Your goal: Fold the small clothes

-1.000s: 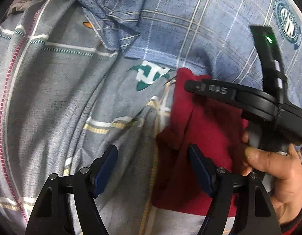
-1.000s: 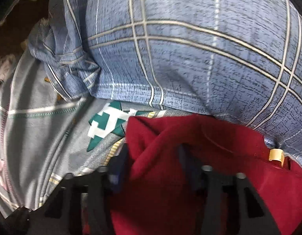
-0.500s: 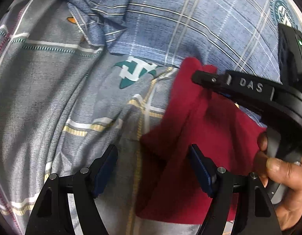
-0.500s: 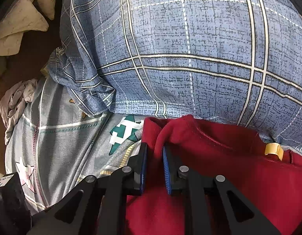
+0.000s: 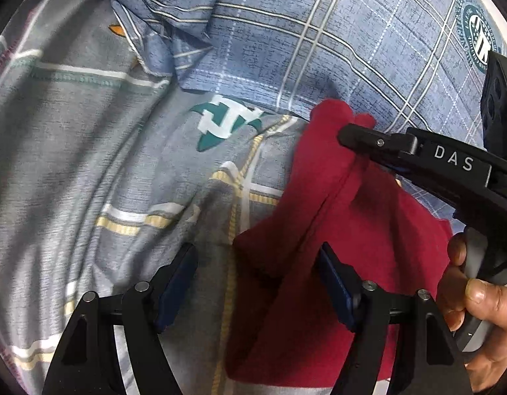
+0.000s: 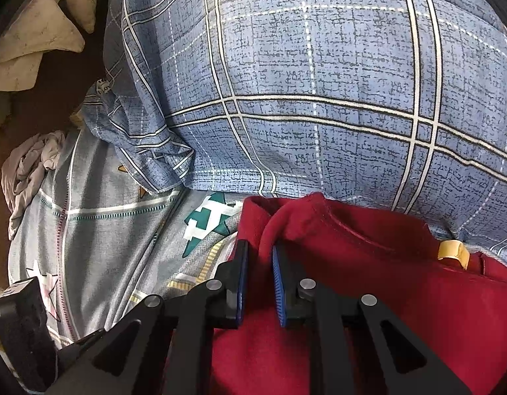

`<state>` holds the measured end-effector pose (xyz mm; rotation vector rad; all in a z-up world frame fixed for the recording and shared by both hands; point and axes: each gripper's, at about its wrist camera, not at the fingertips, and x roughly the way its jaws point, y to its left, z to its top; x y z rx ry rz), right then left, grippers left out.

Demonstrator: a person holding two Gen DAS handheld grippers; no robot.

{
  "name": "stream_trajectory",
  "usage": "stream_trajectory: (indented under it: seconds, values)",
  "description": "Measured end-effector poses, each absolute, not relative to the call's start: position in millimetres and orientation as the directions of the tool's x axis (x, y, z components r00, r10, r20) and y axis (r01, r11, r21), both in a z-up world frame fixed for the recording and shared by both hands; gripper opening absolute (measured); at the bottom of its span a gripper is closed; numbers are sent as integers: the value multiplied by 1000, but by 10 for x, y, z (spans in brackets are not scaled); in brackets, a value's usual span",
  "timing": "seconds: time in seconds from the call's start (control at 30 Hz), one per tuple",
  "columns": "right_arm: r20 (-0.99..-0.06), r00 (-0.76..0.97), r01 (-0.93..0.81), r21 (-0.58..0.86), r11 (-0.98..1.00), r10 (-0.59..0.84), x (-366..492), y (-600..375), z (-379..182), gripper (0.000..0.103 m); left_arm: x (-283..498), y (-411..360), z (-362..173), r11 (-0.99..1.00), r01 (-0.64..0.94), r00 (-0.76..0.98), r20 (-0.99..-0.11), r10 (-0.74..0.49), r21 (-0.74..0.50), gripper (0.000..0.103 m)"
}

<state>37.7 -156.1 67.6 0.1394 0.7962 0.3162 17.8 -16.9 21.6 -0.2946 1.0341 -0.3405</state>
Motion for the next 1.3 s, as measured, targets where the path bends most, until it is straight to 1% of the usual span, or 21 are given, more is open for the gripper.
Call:
stream_trajectory:
  seconds: [0.03, 0.2, 0.27, 0.33, 0.37, 0.4, 0.43, 0.47, 0.57, 0.63, 0.7, 0.73, 0.77, 0.8, 0.83, 0.93, 1.03, 1.17, 1.2, 1.23, 1.3]
  values:
    - [-680, 655, -225, 242, 944, 330, 375, -1567, 676, 13, 193, -171, 193, 898, 149, 457, -776, -434, -414, 47]
    - [-682, 653, -224, 240, 945, 328, 361, -1565, 672, 13, 182, -155, 223, 875, 179, 464, -745, -478, -450, 30]
    - [-689, 645, -225, 243, 943, 331, 360, -1568, 675, 15, 142, -122, 301, 860, 201, 483, -716, -504, -470, 26]
    - [-700, 629, -213, 264, 941, 339, 371, -1581, 683, 24, 83, -130, 410, 857, 233, 514, -690, -510, -460, 24]
    - [-709, 616, -201, 281, 938, 344, 386, -1585, 682, 45, 58, -130, 444, 858, 245, 524, -683, -509, -452, 23]
    - [-715, 599, -189, 311, 931, 361, 393, -1597, 688, 70, 20, -150, 480, 858, 262, 530, -677, -511, -442, 23]
    - [-710, 596, -185, 334, 924, 376, 390, -1591, 689, 76, -10, -161, 501, 858, 275, 532, -674, -512, -434, 23]
    - [-703, 594, -191, 349, 917, 391, 379, -1577, 696, 79, -36, -186, 518, 860, 291, 536, -673, -510, -419, 23]
    - [-720, 565, -224, 336, 915, 403, 403, -1431, 666, 79, -78, -196, 528, 859, 309, 537, -671, -512, -408, 23]
    - [-764, 539, -226, 276, 934, 356, 478, -1294, 567, 79, -78, -186, 524, 857, 314, 527, -675, -516, -410, 23]
    - [-802, 535, -217, 172, 961, 265, 534, -1195, 463, 70, -66, -166, 544, 866, 314, 514, -697, -500, -389, 26]
    - [-804, 547, -214, 135, 968, 233, 532, -1182, 445, 45, -62, -140, 569, 869, 314, 516, -701, -493, -382, 37]
    - [-798, 560, -214, 121, 969, 223, 514, -1196, 444, 35, -66, -114, 604, 871, 313, 517, -701, -492, -380, 45]
    - [-776, 576, -218, 156, 963, 256, 477, -1263, 472, 31, -84, -80, 645, 876, 308, 533, -696, -481, -370, 60]
    - [-759, 587, -219, 186, 958, 282, 449, -1330, 495, 28, -109, -61, 683, 885, 301, 560, -684, -466, -356, 65]
    - [-719, 604, -210, 272, 939, 343, 362, -1552, 568, 24, -197, -34, 783, 884, 313, 605, -644, -468, -348, 69]
    - [-689, 621, -210, 314, 926, 374, 287, -1688, 632, 22, -240, -161, 755, 864, 358, 575, -645, -503, -354, 73]
    - [-674, 630, -220, 320, 921, 385, 236, -1737, 692, 20, -288, -417, 575, 876, 418, 514, -734, -445, -239, 73]
    - [-671, 632, -221, 322, 921, 387, 221, -1756, 702, 20, -300, -486, 537, 881, 427, 507, -752, -421, -205, 69]
    - [-669, 633, -222, 324, 920, 389, 225, -1775, 720, 20, -310, -522, 521, 886, 425, 509, -760, -404, -186, 54]
    - [-664, 636, -220, 332, 917, 393, 222, -1837, 741, 20, -333, -527, 557, 880, 416, 503, -749, -432, -228, 26]
